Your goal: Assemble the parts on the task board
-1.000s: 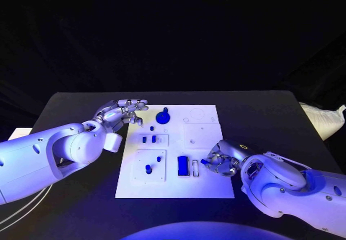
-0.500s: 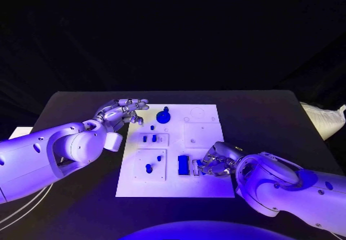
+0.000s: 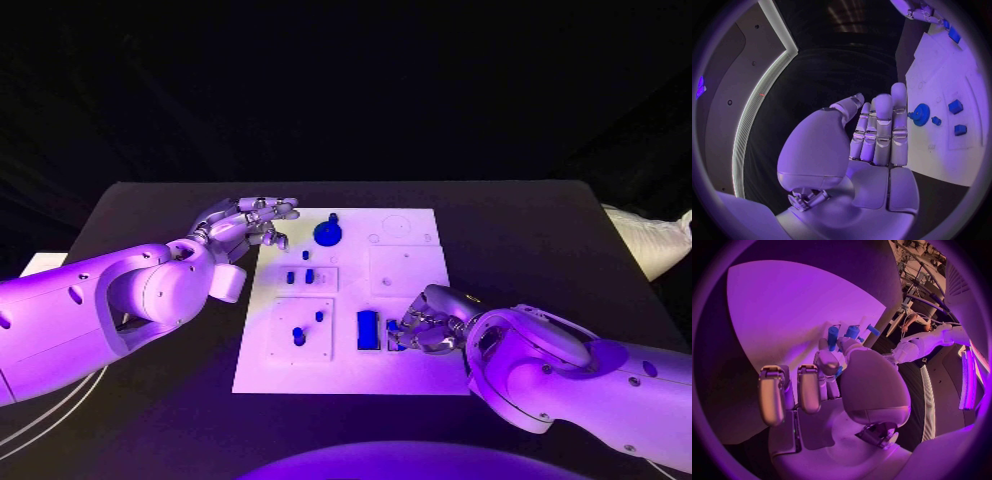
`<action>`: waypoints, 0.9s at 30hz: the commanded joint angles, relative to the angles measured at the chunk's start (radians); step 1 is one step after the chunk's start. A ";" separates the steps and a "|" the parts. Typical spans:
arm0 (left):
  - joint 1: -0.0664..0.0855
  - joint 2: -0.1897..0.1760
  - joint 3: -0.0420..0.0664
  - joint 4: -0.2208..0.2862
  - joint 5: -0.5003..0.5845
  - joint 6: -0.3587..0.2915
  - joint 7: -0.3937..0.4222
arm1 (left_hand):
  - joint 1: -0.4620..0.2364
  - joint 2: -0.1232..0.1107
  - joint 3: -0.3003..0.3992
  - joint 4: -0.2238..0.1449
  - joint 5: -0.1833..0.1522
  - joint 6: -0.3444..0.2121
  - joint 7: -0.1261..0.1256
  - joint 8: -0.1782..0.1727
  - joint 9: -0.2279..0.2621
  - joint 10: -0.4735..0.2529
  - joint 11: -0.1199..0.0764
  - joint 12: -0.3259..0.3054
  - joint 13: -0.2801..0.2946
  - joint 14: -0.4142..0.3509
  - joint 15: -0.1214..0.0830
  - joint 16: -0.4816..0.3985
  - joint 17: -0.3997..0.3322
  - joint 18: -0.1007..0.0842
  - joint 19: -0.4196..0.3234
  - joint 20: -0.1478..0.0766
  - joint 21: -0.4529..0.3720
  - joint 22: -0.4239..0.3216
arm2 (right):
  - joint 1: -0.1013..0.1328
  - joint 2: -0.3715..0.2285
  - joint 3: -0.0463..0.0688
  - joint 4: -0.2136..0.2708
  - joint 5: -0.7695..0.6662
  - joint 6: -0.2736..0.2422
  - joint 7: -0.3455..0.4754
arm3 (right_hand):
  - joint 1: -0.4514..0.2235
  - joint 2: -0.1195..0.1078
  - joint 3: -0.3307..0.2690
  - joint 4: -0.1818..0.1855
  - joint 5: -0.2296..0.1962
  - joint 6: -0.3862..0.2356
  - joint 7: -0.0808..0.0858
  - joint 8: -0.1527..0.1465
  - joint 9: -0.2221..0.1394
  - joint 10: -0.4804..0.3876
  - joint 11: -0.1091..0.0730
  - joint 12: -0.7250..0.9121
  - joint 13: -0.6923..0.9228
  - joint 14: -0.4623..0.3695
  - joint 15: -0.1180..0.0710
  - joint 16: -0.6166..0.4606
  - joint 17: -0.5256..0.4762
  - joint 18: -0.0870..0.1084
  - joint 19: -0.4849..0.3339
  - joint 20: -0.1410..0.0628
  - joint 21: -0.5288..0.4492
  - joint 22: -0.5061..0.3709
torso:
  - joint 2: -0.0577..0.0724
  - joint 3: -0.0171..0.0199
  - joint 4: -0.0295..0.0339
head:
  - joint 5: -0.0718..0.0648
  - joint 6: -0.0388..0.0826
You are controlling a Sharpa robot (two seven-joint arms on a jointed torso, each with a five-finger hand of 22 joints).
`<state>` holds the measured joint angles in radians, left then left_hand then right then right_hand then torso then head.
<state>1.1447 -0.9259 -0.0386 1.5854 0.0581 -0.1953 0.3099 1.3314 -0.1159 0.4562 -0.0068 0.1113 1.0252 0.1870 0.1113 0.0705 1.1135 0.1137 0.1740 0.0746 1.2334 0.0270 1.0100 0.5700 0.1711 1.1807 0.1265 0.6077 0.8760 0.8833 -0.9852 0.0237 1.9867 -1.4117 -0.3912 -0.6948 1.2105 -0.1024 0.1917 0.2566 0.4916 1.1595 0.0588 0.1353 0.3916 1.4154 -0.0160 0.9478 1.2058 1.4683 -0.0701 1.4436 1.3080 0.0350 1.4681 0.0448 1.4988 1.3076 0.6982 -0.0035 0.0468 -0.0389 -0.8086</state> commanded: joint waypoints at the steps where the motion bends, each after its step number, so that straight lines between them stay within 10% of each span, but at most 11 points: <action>1: 0.000 0.001 0.001 0.003 -0.003 0.020 0.004 | -0.002 0.008 -0.005 -0.001 -0.003 -0.008 0.000 0.006 -0.001 -0.009 0.000 0.001 0.000 -0.007 -0.001 -0.003 -0.001 0.012 0.003 0.000 -0.002 -0.001 | -0.001 0.004 0.000 -0.001 0.021 0.000 -0.029 | -0.001 0.004 -0.007 0.001 0.005 0.008 -0.001 0.004 0.001 0.006 -0.001 0.003 0.001 0.069 -0.008 0.006 0.081 -0.011 0.039 -0.008 0.005 0.192 | 0.000 0.0005 -0.0005 | 0.000 0.000; 9: 0.000 0.000 0.001 0.003 -0.003 0.021 0.003 | -0.002 0.008 -0.005 -0.001 -0.003 -0.008 0.000 0.006 -0.001 -0.009 0.000 0.001 0.000 -0.007 -0.001 -0.003 -0.001 0.012 0.003 0.000 -0.002 -0.001 | -0.001 0.009 0.000 -0.007 0.031 0.007 -0.026 | -0.035 0.008 -0.053 0.028 -0.013 0.012 -0.001 0.008 0.009 0.009 -0.001 0.007 0.006 0.069 -0.008 0.007 0.082 -0.012 0.040 -0.009 0.005 0.194 | 0.000 0.0005 0.0001 | 0.002 0.000; 17: 0.000 0.000 0.001 0.002 -0.003 0.021 0.002 | -0.002 0.008 -0.005 -0.001 -0.003 -0.008 0.000 0.006 -0.001 -0.009 0.000 0.001 0.000 -0.007 -0.001 -0.003 -0.001 0.012 0.003 0.000 -0.002 -0.001 | -0.001 0.009 0.000 -0.009 0.027 0.010 -0.023 | -0.135 0.043 -0.156 0.035 -0.208 0.014 -0.004 0.011 0.020 0.012 -0.002 0.012 0.015 0.069 -0.009 0.007 0.084 -0.012 0.040 -0.008 0.005 0.194 | 0.000 0.0003 -0.0009 | 0.002 0.001; 27: 0.000 0.000 0.001 0.001 -0.003 0.021 0.002 | -0.002 0.008 -0.005 -0.001 -0.003 -0.008 0.000 0.006 -0.001 -0.009 0.000 0.001 0.000 -0.007 -0.001 -0.003 -0.001 0.012 0.003 0.000 -0.002 -0.001 | -0.001 0.002 0.000 -0.003 0.018 0.009 -0.011 | -0.162 0.058 -0.201 0.036 -0.236 0.016 -0.005 0.014 0.027 0.014 -0.003 0.017 0.020 0.070 -0.010 0.010 0.088 -0.012 0.041 -0.009 0.006 0.195 | 0.000 0.0006 -0.0003 | 0.001 0.002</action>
<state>1.1447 -0.9263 -0.0386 1.5851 0.0581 -0.1935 0.3077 1.3314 -0.1159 0.4562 -0.0067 0.1113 1.0252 0.1870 0.1113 0.0705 1.1135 0.1137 0.1740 0.0746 1.2333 0.0270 1.0100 0.5700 0.1712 1.1807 0.1265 0.6077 0.8760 0.8831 -0.9825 0.0234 1.9807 -1.3848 -0.3904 -0.6981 1.0560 -0.0454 -0.0041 0.2927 0.2609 1.1706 0.0547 0.1428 0.4174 1.4241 -0.0179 0.9605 1.2251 1.4646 -0.0736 1.4474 1.3077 0.0362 1.4644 0.0411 1.4988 1.3074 0.6981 -0.0030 0.0462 -0.0384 -0.8073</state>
